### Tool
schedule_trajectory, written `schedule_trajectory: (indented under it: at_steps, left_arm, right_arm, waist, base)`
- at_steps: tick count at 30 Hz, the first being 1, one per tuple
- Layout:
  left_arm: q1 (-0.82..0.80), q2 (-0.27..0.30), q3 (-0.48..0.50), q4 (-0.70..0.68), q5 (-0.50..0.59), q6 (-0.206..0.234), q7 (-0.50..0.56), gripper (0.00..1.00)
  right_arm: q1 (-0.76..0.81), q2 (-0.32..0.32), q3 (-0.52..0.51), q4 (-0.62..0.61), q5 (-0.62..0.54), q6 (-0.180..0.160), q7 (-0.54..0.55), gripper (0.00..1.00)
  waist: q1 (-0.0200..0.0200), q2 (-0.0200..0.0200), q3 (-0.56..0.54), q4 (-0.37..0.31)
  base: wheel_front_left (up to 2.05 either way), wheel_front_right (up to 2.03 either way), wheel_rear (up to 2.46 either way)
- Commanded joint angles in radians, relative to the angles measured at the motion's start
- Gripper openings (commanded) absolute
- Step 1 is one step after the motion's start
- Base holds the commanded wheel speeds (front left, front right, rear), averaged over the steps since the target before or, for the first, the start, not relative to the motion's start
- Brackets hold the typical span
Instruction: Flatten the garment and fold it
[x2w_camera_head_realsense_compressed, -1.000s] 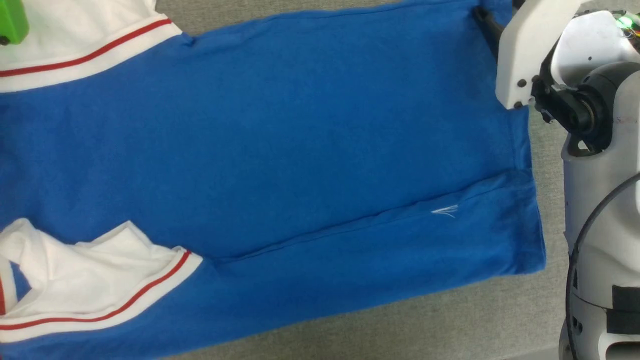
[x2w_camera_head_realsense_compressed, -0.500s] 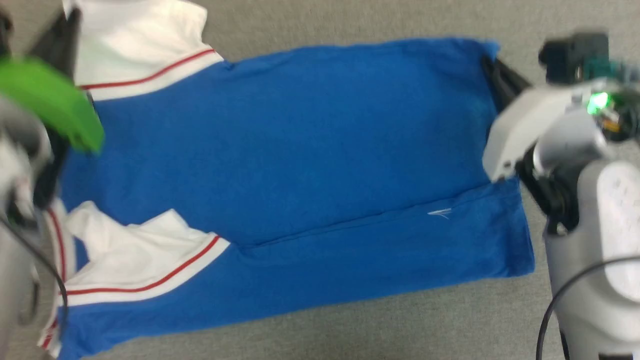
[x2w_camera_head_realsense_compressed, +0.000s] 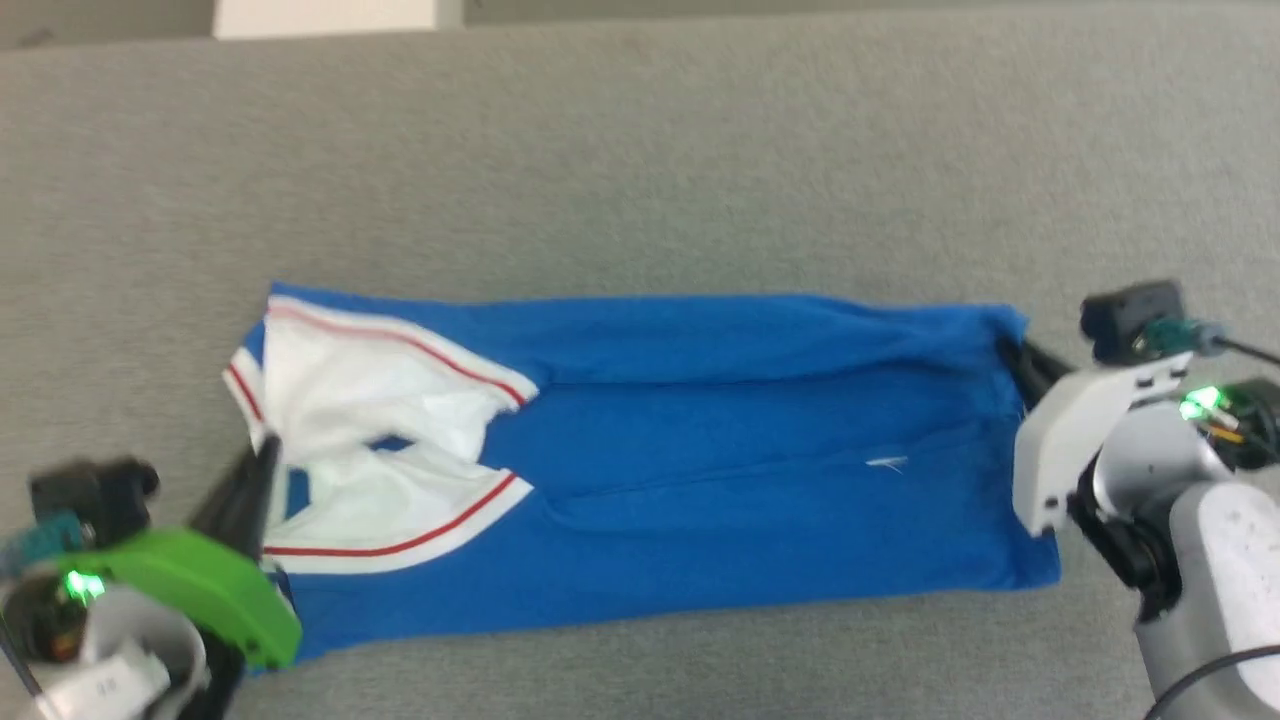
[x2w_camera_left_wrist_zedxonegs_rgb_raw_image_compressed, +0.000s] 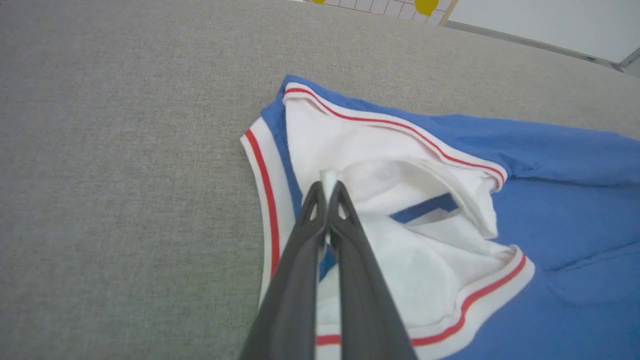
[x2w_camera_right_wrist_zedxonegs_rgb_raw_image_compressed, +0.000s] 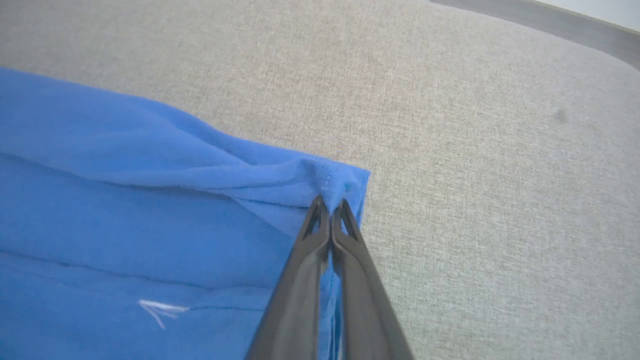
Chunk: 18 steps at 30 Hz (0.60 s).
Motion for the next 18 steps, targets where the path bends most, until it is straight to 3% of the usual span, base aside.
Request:
schedule_trajectory:
  at_steps: [1, 10, 17, 18]
  left_arm:
    - [0.033, -0.005, 0.002, -0.004, -0.016, 0.001, -0.005, 0.0]
    - [0.159, -0.054, -0.04, 0.03, -0.073, -0.01, -0.005, 0.0]
    - [0.132, -0.095, -0.094, 0.119, -0.068, -0.046, -0.005, 0.0]
    - [0.126, -0.102, -0.098, 0.131, -0.066, -0.048, -0.011, 0.2]
  right_arm:
    - [0.015, -0.015, 0.013, 0.01, 0.007, -0.002, 0.017, 0.0]
    - [0.02, -0.096, 0.109, 0.117, 0.03, -0.002, 0.16, 0.0]
    - [0.013, -0.076, 0.096, 0.181, 0.06, -0.002, 0.205, 0.0]
    - [0.02, -0.068, 0.081, 0.177, 0.066, -0.002, 0.198, 0.33]
  waist:
    - [0.0, 0.0, -0.053, 0.049]
    - [0.0, 0.0, -0.039, 0.06]
    - [0.0, 0.0, -0.051, 0.071]
    - [0.0, 0.0, -0.059, 0.074]
  base:
    - [0.0, 0.0, 0.0]
    - [0.0, 0.0, 0.0]
    - [0.0, 0.0, 0.0]
    - [0.0, 0.0, 0.0]
